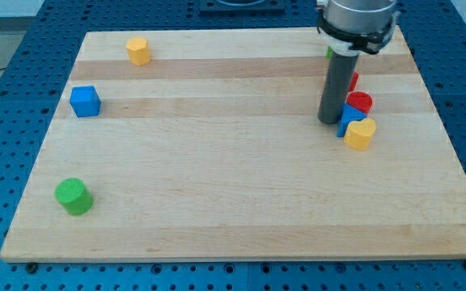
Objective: Push the red circle below the red star
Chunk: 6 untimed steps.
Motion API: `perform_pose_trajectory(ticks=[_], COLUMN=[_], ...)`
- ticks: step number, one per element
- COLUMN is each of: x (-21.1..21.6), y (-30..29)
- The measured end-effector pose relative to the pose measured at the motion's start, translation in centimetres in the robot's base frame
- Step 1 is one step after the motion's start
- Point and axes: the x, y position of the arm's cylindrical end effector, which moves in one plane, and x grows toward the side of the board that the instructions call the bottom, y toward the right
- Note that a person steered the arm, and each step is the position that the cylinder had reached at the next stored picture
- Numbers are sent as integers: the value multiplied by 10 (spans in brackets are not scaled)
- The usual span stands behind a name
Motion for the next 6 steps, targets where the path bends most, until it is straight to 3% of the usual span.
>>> perform_pose_trajectory(ticks=[2,3,4,5,6], x=[17,62,95,68,20], y=[-2,-18,45,114,101])
